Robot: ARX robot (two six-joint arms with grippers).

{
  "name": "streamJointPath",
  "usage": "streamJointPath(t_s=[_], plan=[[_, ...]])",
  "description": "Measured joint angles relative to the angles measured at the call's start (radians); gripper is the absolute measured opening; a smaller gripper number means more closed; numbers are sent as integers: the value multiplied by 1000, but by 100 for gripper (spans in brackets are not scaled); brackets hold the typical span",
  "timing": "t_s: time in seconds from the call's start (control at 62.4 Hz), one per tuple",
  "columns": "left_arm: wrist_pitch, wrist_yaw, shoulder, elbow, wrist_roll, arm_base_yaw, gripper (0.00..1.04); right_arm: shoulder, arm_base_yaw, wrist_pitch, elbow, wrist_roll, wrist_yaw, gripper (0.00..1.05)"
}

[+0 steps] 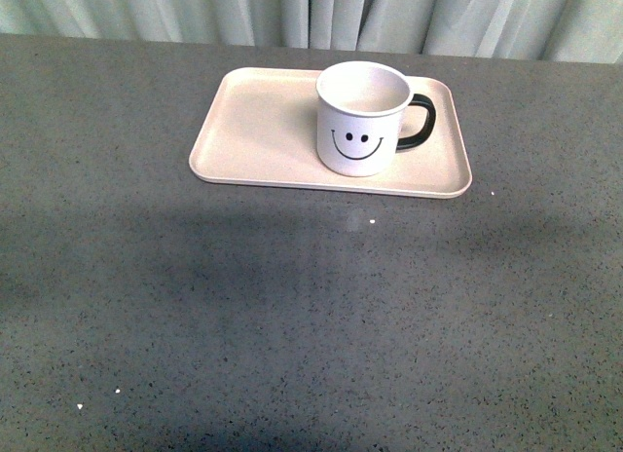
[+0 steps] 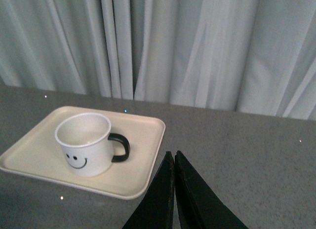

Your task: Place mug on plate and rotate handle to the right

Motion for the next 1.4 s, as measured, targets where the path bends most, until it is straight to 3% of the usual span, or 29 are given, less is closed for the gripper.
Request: streamJointPath(t_s=[0.674,1.395], plan=[[0,0,0,0,0,0,95,-538,0,-446,-60,0,0,2],[0,0,0,0,0,0,95,-861,0,-758,-60,0,0,2]])
